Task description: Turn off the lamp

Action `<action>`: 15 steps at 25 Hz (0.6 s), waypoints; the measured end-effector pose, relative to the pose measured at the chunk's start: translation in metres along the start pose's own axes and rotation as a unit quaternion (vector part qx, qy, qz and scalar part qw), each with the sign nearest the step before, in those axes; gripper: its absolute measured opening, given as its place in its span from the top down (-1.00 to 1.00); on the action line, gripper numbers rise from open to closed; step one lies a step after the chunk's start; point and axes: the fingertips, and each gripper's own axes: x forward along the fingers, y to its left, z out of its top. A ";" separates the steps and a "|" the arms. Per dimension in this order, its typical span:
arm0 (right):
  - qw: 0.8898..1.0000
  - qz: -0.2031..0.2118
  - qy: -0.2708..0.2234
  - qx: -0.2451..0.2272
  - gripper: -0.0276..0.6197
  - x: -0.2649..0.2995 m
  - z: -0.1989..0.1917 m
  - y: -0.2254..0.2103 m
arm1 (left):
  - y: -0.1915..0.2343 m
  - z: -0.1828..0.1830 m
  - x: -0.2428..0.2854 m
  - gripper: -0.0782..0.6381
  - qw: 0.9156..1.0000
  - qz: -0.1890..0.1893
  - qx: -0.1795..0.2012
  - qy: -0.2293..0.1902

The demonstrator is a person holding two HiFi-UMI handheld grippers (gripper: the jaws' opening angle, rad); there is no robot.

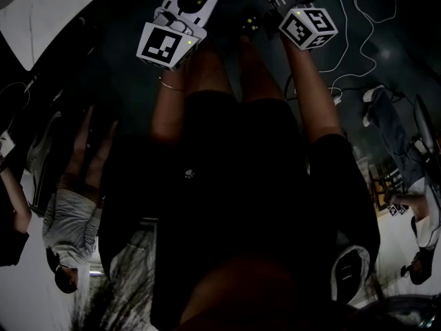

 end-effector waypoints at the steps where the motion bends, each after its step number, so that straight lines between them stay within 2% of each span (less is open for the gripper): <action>1: 1.000 0.001 -0.004 0.001 0.91 -0.003 0.003 0.003 | 0.000 0.001 -0.001 0.76 1.000 0.003 -0.002 -0.003; 7: 1.000 -0.002 -0.022 -0.003 0.91 -0.022 0.024 0.022 | -0.006 0.014 -0.006 0.76 1.000 0.007 -0.005 -0.009; 10: 0.999 0.011 -0.043 0.003 0.91 -0.034 0.040 0.036 | -0.014 0.027 -0.006 0.76 1.000 0.003 0.007 -0.008; 15: 0.997 0.033 -0.069 0.012 0.91 -0.045 0.062 0.057 | -0.022 0.050 -0.004 0.76 1.000 -0.012 0.004 -0.018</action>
